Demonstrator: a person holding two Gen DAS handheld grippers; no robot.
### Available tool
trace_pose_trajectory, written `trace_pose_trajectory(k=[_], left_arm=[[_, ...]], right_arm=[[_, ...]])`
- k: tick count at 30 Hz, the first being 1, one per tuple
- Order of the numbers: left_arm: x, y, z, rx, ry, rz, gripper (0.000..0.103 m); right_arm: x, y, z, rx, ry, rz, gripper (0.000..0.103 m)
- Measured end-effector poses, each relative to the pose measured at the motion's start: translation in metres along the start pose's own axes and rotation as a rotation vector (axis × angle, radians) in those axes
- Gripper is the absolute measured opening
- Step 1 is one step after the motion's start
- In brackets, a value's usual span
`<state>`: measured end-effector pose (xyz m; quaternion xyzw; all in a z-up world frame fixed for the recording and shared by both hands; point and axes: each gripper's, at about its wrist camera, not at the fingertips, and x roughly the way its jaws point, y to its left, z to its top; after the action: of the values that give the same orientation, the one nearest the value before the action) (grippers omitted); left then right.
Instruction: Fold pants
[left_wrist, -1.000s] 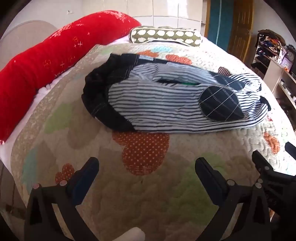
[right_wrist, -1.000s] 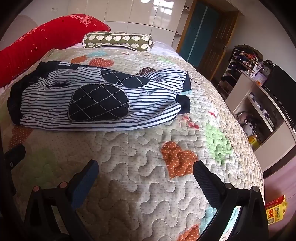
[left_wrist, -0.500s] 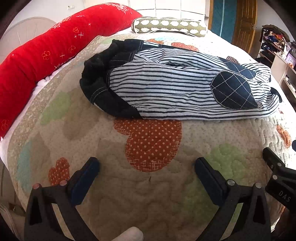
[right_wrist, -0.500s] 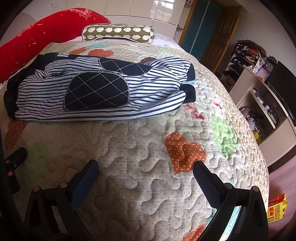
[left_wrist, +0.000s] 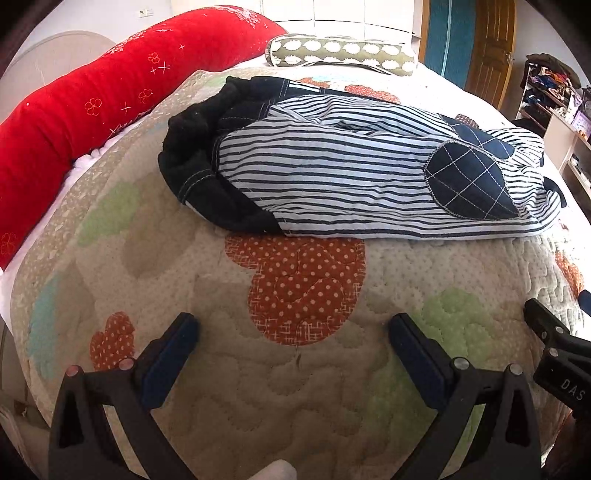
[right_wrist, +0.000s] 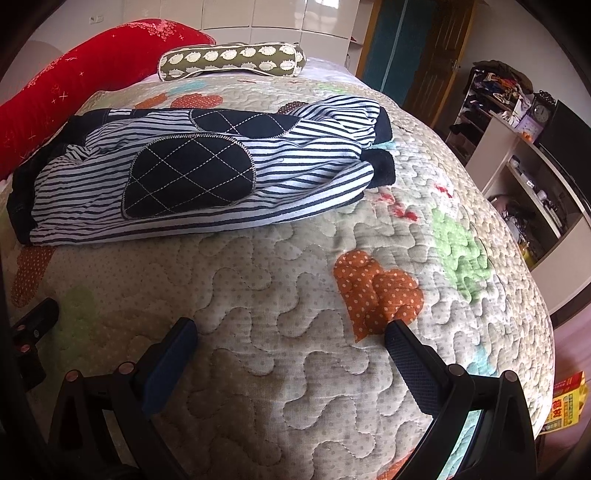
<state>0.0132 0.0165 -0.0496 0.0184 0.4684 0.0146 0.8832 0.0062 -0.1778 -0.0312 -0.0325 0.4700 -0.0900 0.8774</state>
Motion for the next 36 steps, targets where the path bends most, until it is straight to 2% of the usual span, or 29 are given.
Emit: trace_pose_trajectory(k=[25, 29, 36], left_arm=[[0.0042, 0.0009, 0.0035, -0.022, 0.021, -0.023, 0.103], [0.004, 0.0, 0.0027, -0.023, 0.016, -0.022, 0.103], [0.0012, -0.0011, 0.0006, -0.011, 0.007, -0.023, 0.103]], right_arm=[[0.0063, -0.0016, -0.0016, 0.041, 0.012, 0.038, 0.103], [0.0056, -0.0021, -0.0049, 0.045, -0.005, 0.042, 0.103], [0.0062, -0.0044, -0.0023, 0.045, 0.015, 0.054, 0.103]])
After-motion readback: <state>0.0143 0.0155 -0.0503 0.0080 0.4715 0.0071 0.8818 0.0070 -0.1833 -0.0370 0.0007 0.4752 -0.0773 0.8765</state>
